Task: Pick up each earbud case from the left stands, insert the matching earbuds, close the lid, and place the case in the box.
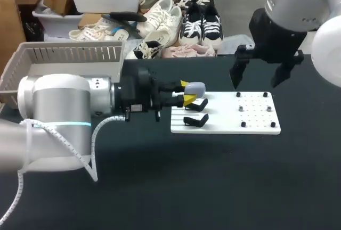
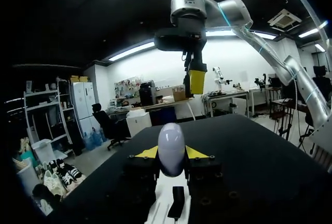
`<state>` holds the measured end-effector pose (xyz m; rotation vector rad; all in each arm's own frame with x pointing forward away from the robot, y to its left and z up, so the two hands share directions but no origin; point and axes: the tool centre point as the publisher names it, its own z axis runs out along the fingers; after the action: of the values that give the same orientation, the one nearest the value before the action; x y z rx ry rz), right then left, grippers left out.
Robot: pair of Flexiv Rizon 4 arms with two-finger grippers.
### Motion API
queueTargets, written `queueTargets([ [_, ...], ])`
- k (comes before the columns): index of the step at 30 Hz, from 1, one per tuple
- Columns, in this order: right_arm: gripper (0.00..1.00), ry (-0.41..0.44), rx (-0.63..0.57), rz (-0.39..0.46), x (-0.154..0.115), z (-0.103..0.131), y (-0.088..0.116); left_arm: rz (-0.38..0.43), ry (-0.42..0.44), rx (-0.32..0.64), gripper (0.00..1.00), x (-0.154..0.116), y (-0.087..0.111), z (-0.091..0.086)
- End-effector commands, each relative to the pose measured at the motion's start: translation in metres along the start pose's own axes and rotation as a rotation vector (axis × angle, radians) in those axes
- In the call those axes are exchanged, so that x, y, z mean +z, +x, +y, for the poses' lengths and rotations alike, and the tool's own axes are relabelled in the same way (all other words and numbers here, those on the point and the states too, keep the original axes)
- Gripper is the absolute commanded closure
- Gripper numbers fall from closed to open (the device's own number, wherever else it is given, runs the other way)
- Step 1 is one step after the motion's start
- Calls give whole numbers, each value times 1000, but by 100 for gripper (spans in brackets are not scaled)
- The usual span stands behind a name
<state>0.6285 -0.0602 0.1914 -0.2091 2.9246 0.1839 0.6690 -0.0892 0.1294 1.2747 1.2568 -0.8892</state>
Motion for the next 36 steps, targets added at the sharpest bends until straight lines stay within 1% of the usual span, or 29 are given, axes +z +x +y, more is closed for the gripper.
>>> queueTargets([
  [1, 0, 3, 4, -8, 0, 0, 3, 72, -243, 9, 100, -22, -6, 8],
  [3, 0, 3, 4, -8, 0, 0, 3, 91, -287, -1, 100, -31, -4, 20],
  [7, 0, 3, 4, -8, 0, 0, 3, 160, -356, -5, 100, -49, 2, 46],
  [10, 0, 3, 4, -8, 0, 0, 3, 201, -406, -15, 100, -63, 6, 69],
  [15, 0, 3, 4, -8, 0, 0, 3, 256, -502, -62, 100, -94, 18, 114],
  [18, 0, 3, 4, -8, 0, 0, 3, 298, -548, -79, 100, -112, 25, 135],
  [19, 0, 3, 4, -8, 0, 0, 3, 297, -568, -89, 100, -119, 27, 142],
  [20, 0, 3, 4, -8, 0, 0, 3, 296, -580, -98, 100, -120, 23, 142],
  [21, 0, 3, 4, -8, 0, 0, 3, 304, -585, -98, 100, -125, 24, 147],
  [25, 0, 3, 4, -8, 0, 0, 3, 348, -631, -110, 100, -155, 39, 169],
  [27, 0, 3, 4, -8, 0, 0, 3, 363, -665, -116, 100, -167, 43, 172],
  [29, 0, 3, 4, -8, 0, 0, 3, 374, -701, -130, 100, -185, 52, 177],
  [30, 0, 3, 4, -8, 0, 0, 3, 392, -717, -133, 100, -190, 55, 176],
  [33, 0, 3, 4, -8, 0, 0, 3, 408, -773, -156, 100, -213, 69, 179],
  [36, 0, 3, 4, -8, 0, 0, 3, 432, -819, -187, 100, -230, 84, 181],
])
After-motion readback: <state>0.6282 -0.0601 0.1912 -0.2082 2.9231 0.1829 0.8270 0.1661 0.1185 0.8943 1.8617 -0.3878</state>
